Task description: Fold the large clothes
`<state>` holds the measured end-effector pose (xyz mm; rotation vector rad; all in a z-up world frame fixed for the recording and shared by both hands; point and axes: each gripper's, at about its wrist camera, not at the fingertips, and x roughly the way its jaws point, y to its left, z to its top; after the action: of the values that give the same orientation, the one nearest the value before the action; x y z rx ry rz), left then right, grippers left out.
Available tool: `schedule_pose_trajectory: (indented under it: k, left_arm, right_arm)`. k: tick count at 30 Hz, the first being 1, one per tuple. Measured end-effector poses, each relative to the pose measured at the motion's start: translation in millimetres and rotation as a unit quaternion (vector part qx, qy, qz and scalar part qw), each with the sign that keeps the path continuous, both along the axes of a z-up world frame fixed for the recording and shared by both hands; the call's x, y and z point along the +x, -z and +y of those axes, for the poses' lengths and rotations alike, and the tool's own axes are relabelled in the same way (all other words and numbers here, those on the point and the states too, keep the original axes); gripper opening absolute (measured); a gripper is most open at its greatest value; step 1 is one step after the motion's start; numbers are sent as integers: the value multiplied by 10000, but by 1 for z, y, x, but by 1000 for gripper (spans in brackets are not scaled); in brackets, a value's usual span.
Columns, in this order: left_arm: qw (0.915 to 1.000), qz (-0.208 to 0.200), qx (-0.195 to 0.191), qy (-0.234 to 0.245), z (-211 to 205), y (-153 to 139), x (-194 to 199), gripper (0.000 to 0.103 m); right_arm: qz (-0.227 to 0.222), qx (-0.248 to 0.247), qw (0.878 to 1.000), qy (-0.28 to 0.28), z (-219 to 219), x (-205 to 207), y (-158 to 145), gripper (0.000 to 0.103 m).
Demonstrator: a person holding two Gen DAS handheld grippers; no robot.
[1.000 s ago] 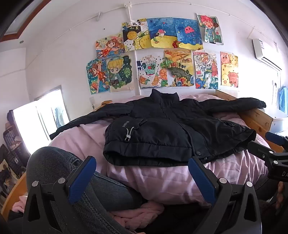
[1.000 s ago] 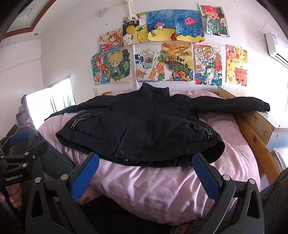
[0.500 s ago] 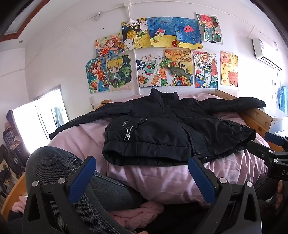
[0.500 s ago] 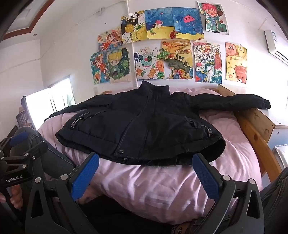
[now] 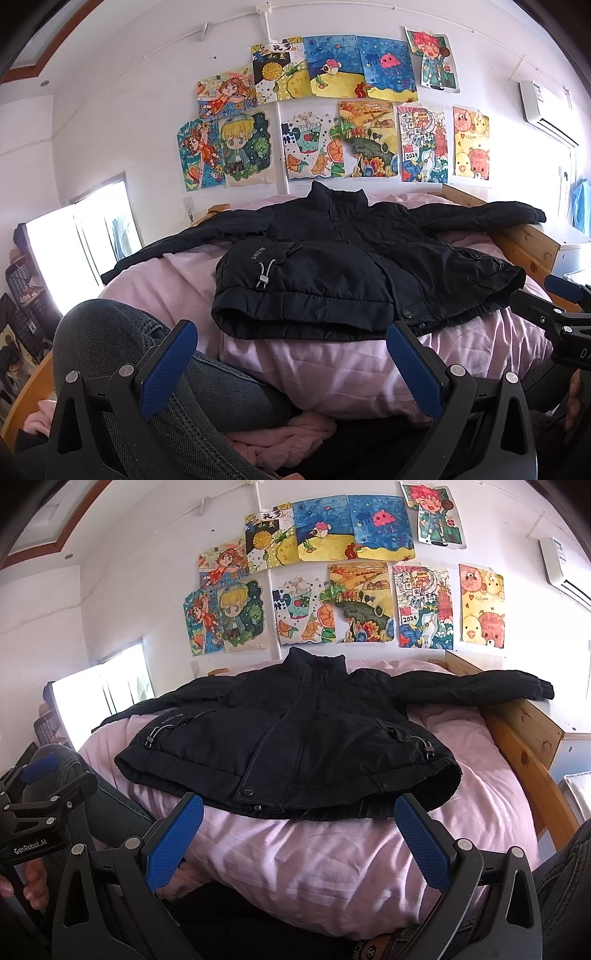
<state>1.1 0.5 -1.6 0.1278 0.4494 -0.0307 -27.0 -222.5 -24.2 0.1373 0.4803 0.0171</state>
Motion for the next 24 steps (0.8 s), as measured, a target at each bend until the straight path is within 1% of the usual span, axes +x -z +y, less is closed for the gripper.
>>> schedule_pose_trajectory:
  k: [24]
  left_arm:
    - [10000, 10, -16, 1, 0, 1, 0, 103]
  right_arm:
    - [100, 13, 9999, -16, 1, 3, 0, 102]
